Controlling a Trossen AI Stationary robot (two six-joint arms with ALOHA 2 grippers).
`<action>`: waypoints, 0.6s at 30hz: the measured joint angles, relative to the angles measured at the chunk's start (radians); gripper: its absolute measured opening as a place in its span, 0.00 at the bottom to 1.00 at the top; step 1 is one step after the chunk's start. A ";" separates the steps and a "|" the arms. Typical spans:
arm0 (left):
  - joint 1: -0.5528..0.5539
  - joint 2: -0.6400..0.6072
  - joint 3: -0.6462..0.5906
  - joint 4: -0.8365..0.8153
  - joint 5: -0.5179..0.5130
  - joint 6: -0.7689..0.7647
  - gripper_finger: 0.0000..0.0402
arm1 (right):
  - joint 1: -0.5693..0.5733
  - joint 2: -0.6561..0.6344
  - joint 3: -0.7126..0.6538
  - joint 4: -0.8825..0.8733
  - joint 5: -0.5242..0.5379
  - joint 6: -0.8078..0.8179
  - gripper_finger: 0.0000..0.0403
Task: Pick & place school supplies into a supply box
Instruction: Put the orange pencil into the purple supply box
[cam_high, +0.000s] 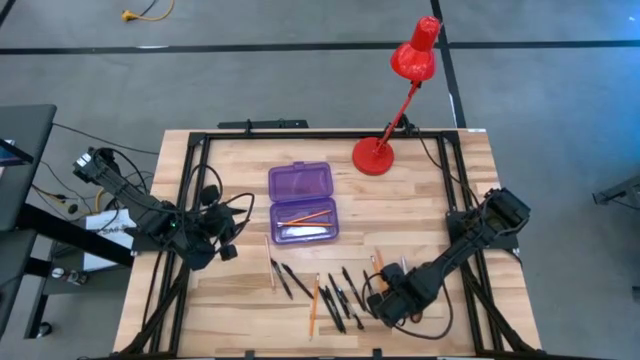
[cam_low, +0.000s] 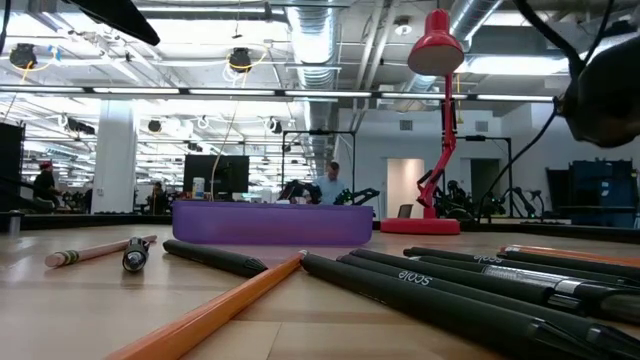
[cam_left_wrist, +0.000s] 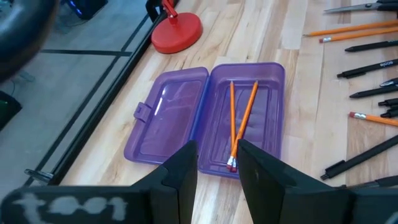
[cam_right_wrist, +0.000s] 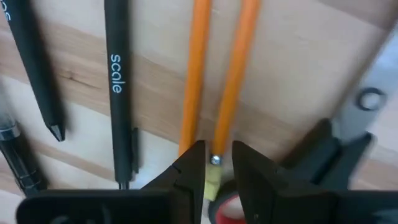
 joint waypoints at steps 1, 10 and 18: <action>0.000 0.000 0.000 0.000 0.001 0.000 0.26 | -0.003 -0.001 -0.008 0.015 -0.002 -0.002 0.18; 0.000 0.000 0.000 0.000 0.002 -0.002 0.26 | -0.060 -0.002 -0.015 -0.023 -0.022 -0.101 0.18; 0.000 0.000 0.000 0.000 0.014 -0.015 0.26 | -0.110 0.060 -0.008 -0.021 -0.116 -0.222 0.17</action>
